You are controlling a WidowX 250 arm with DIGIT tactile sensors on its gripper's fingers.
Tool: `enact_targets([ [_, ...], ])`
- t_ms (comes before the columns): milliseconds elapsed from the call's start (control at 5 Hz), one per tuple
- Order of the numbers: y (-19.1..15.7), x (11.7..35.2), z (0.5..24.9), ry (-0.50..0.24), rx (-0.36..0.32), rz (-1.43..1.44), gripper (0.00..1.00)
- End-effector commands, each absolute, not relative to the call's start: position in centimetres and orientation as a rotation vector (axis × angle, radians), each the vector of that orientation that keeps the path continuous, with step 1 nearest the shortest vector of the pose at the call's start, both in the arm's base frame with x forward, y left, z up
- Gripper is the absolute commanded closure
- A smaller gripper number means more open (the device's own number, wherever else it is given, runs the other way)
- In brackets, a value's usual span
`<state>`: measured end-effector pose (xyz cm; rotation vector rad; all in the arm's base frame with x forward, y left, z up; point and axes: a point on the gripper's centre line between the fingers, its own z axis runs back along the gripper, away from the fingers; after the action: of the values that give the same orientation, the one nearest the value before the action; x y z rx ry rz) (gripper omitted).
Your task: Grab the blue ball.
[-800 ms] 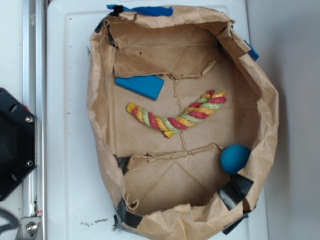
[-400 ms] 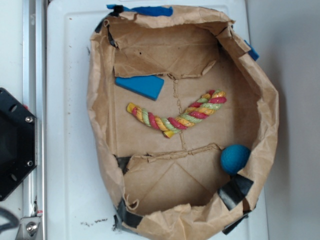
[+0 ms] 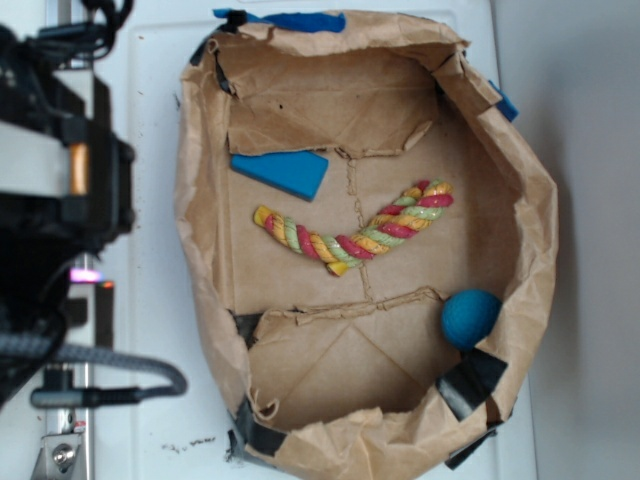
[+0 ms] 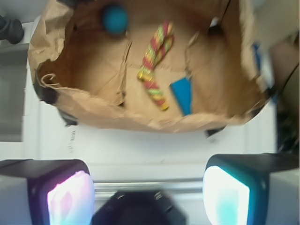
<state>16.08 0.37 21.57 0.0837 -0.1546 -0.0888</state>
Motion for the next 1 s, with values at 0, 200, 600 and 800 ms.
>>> enact_targets([
  [0,0.0,15.8,21.1,-0.257,0.023,-0.277,0.00],
  [200,0.0,15.8,21.1,-0.257,0.023,-0.277,0.00],
  [600,0.0,15.8,21.1,-0.257,0.023,-0.277,0.00],
  [800,0.5,20.8,17.9,-0.155,0.098,-0.238,0.00],
])
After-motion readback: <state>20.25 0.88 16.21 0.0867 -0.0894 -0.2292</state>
